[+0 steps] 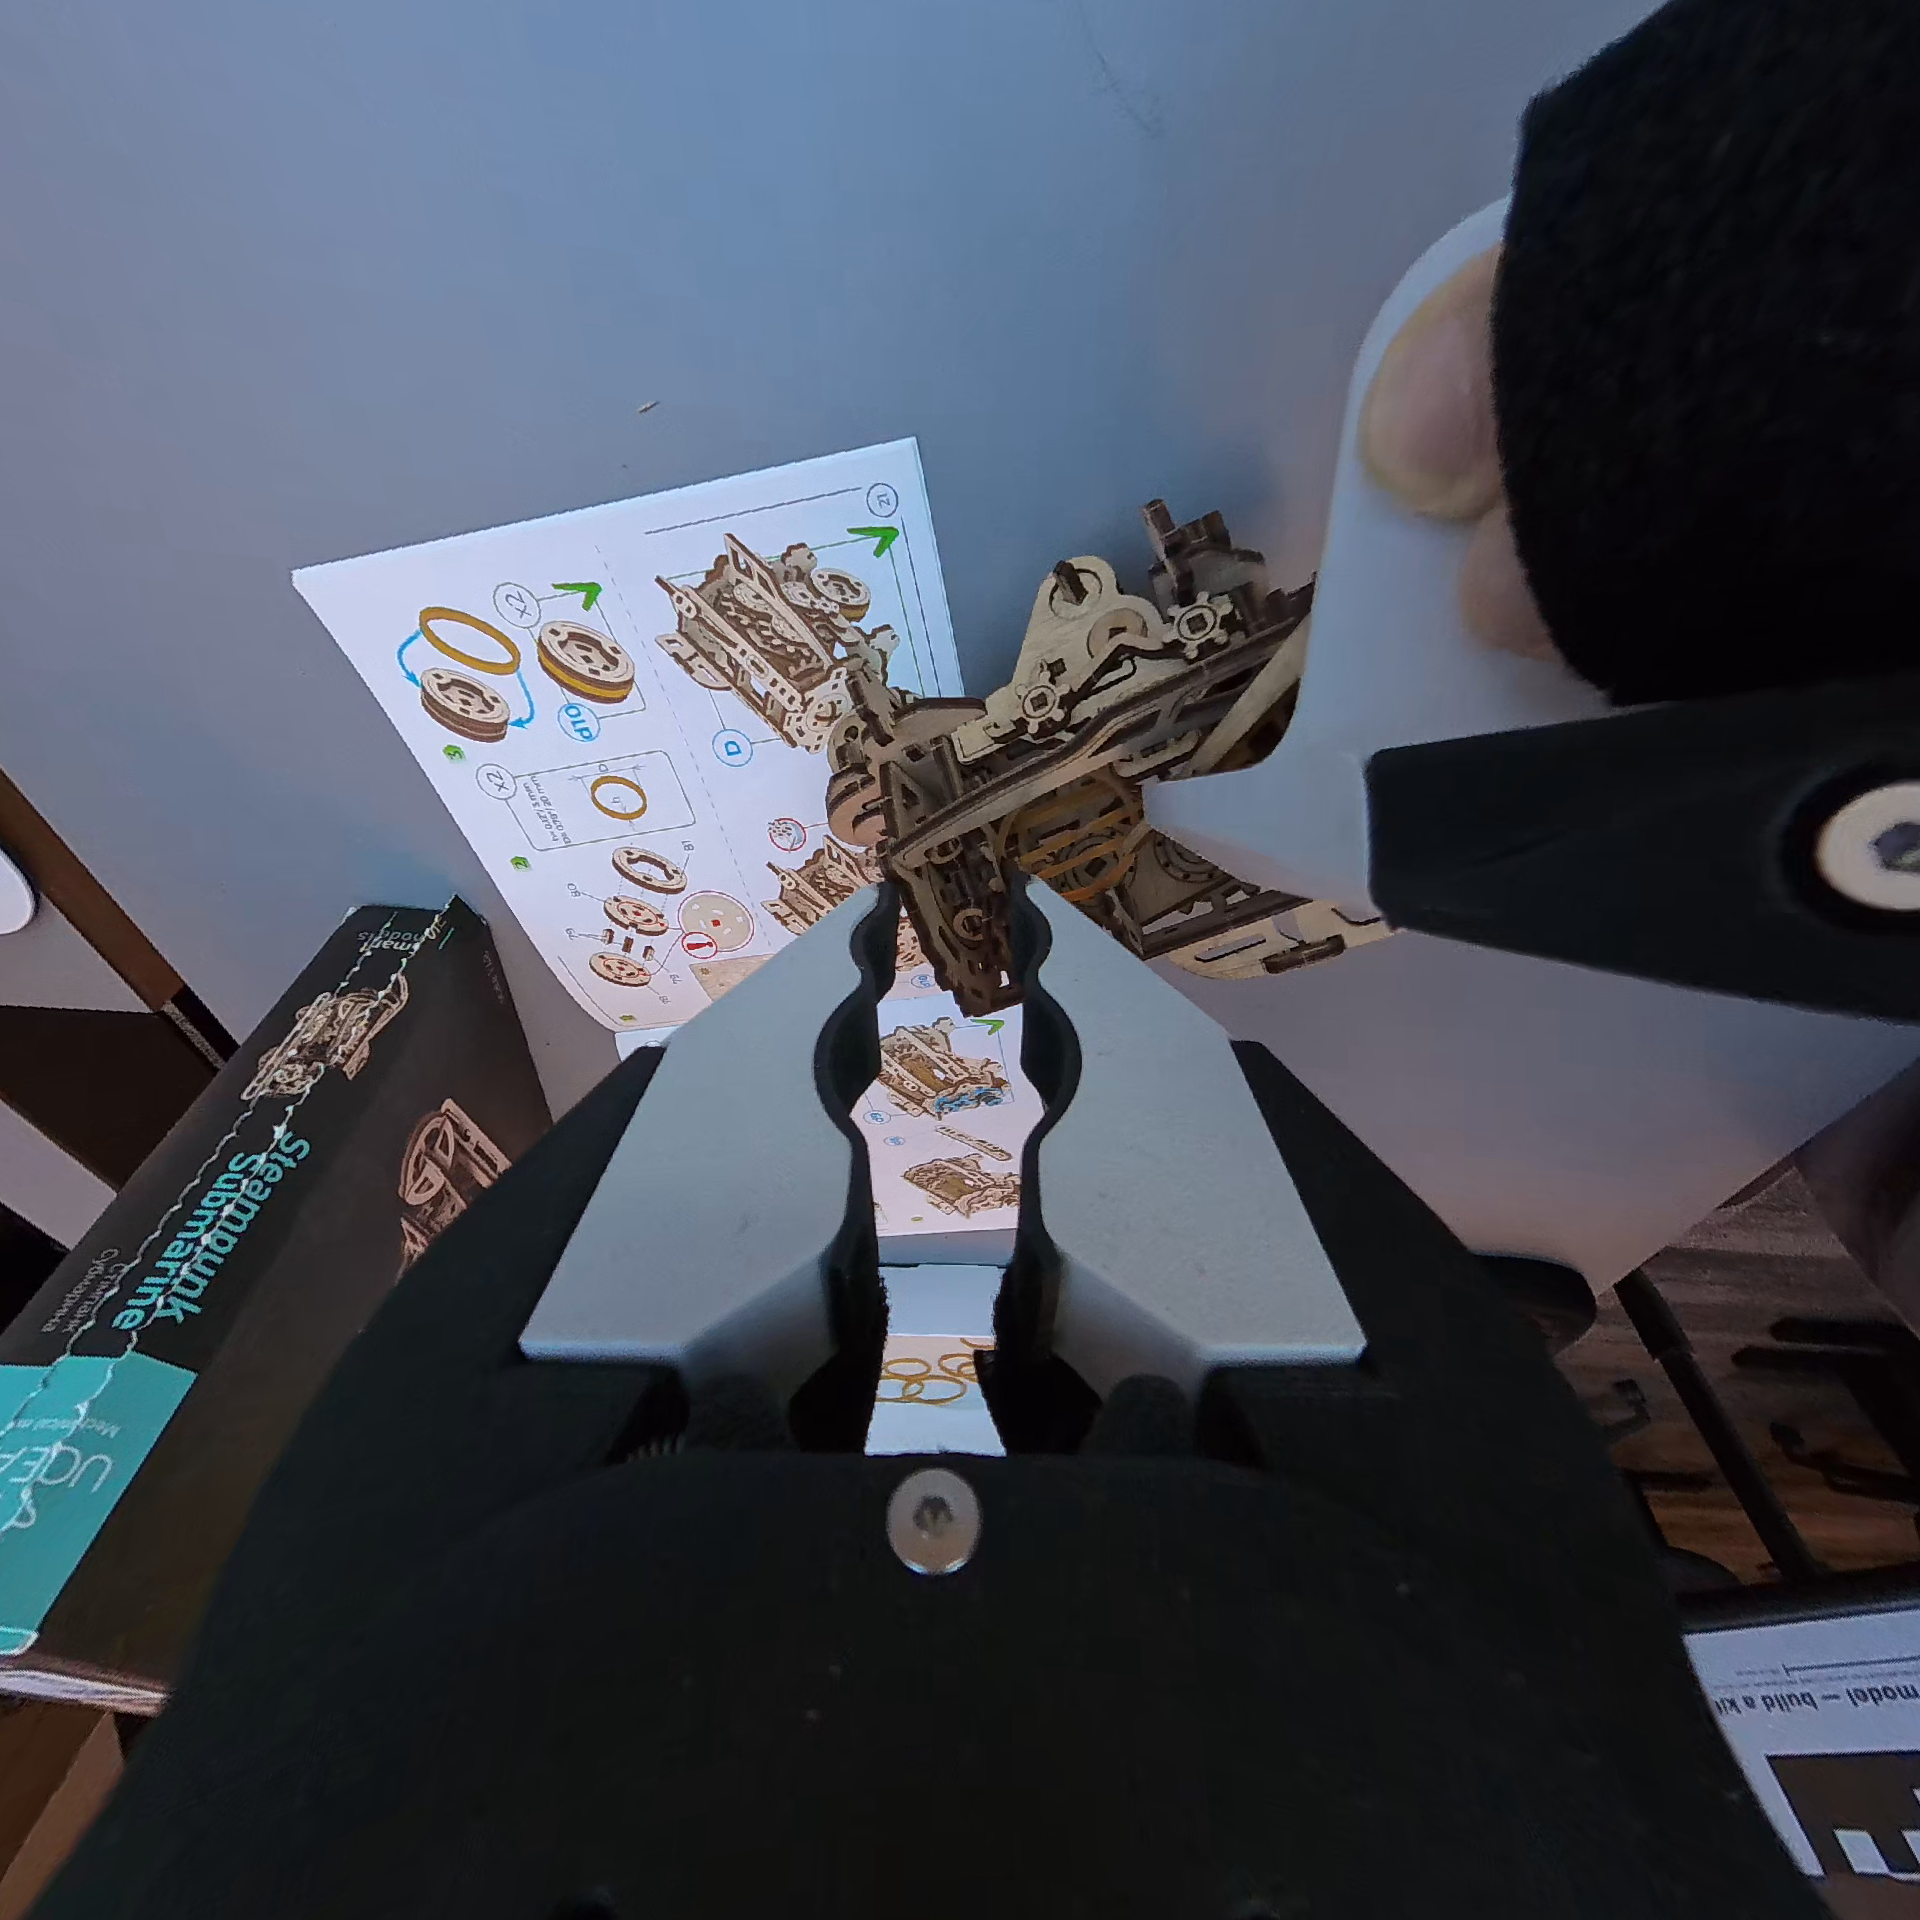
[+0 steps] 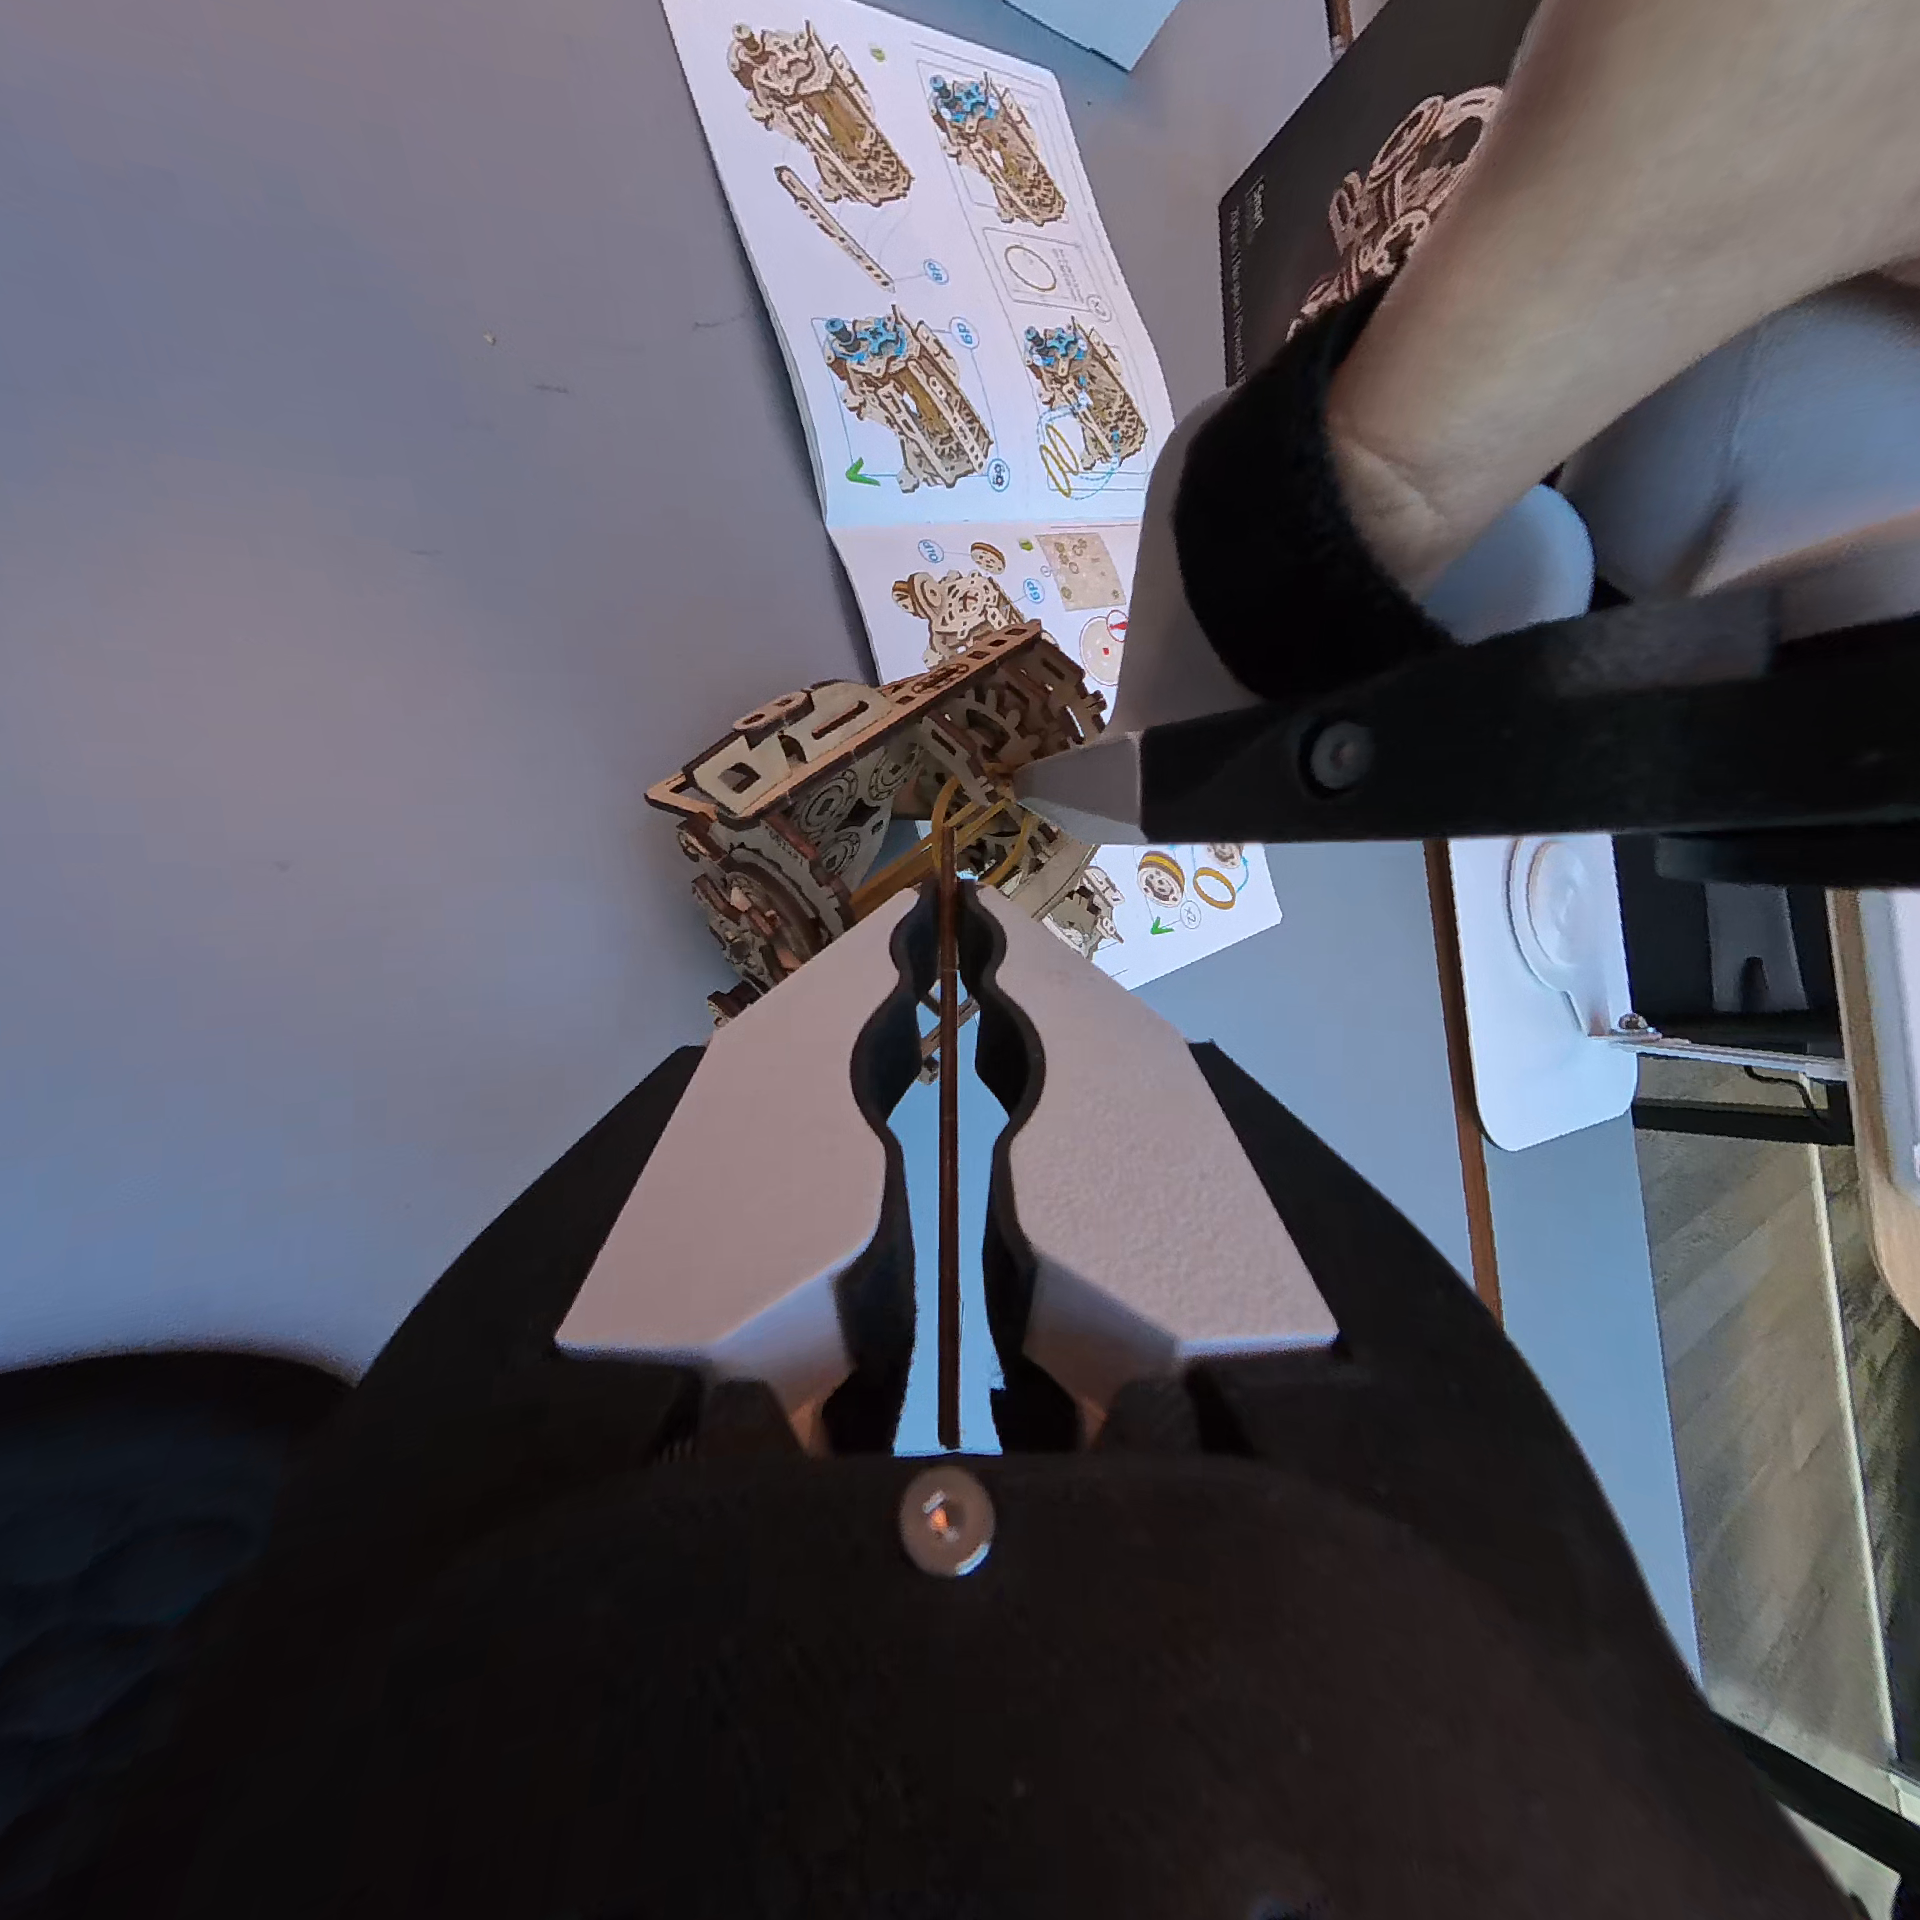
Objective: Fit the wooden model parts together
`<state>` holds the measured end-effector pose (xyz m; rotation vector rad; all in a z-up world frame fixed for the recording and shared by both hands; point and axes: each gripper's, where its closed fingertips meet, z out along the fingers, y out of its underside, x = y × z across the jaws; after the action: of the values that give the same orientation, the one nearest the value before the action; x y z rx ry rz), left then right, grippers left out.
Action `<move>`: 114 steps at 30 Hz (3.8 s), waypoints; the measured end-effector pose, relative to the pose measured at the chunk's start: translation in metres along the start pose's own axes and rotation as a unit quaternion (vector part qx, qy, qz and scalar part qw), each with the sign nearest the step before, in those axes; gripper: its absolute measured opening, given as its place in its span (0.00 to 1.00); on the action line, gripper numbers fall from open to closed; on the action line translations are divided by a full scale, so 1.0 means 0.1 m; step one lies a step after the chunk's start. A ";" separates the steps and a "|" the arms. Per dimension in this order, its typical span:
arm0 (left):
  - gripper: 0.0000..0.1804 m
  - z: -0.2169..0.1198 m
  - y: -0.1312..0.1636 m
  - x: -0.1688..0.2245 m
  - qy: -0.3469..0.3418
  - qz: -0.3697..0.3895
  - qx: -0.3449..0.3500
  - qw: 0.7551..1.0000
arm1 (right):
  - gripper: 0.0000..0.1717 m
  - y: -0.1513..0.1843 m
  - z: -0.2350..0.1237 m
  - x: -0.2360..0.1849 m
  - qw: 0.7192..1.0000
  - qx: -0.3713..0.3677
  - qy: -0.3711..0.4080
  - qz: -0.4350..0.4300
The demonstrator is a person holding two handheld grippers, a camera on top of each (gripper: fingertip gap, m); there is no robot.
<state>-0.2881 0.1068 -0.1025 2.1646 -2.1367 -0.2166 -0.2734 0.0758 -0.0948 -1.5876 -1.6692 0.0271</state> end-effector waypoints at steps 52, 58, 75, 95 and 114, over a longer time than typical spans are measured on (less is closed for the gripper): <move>0.10 0.01 0.01 0.02 0.003 0.003 0.019 1.000 | 0.01 -0.01 0.00 -0.13 0.952 -0.034 -0.146 -0.268; 0.10 0.01 0.01 0.02 0.003 0.002 0.020 1.000 | 0.01 0.00 -0.01 -0.14 0.950 -0.039 -0.147 -0.273; 0.10 0.01 0.01 0.03 0.001 -0.002 0.030 1.000 | 0.01 0.00 -0.03 -0.17 0.944 -0.055 -0.152 -0.288; 0.10 0.00 0.01 0.03 0.003 0.000 0.032 0.999 | 0.00 -0.03 0.04 0.14 0.979 -0.030 0.060 -0.190; 0.10 0.00 0.01 0.03 0.006 -0.002 0.042 0.999 | 0.00 -0.05 0.08 0.14 0.980 -0.065 0.066 -0.179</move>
<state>-0.2893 0.1038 -0.1028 2.2076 -2.1730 -0.1150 -0.2804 0.0904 -0.0907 -1.3272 -1.8552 -0.3700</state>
